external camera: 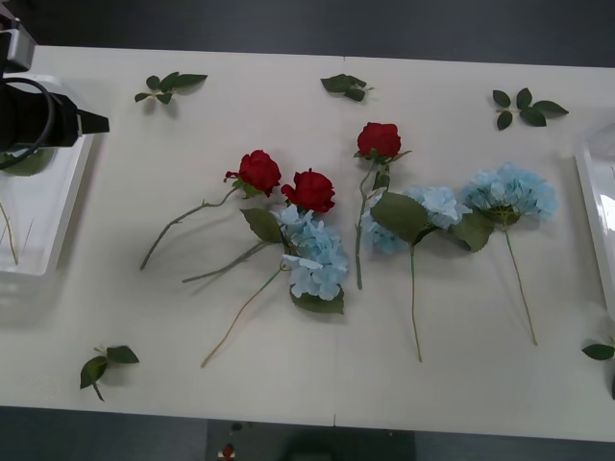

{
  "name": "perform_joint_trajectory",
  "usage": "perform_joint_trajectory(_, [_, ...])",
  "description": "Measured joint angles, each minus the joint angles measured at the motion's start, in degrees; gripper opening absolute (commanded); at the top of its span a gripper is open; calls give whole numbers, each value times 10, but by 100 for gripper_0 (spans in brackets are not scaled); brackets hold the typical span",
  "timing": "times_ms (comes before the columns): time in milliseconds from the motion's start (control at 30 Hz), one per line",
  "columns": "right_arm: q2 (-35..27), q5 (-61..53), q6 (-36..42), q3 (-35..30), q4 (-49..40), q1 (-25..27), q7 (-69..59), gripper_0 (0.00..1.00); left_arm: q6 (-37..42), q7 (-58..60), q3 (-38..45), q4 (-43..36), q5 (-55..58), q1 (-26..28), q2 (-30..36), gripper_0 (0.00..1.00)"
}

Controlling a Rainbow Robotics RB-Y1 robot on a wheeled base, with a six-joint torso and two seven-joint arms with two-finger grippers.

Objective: Put the red flowers into the right box and the blue flowers into the left box

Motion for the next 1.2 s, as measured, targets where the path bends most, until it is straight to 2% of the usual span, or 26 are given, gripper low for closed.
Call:
perform_joint_trajectory(233, [1, -13, 107, -18, -206, 76, 10, 100, 15, -30, -19, -47, -73, 3, -78, 100])
perform_joint_trajectory(367, [14, -28, 152, -26, -272, 102, 10, 100, 28, -74, -19, -55, -92, 3, -118, 100])
perform_joint_trajectory(533, [61, -29, 194, -37, -341, 117, 14, 100, 28, -124, -32, -55, -136, 3, -149, 100])
perform_joint_trajectory(800, [130, -30, 228, -35, -369, 117, 165, 100, 28, -141, -106, -55, -230, -3, -168, 100])
perform_joint_trajectory(1000, [166, -30, 268, -35, -369, 117, 197, 100, 28, -141, -156, -49, -257, -28, -183, 100])
perform_joint_trajectory(1200, [200, -30, 257, -31, -369, 127, 212, 100, 25, -141, -180, -9, -274, -56, -205, 100])
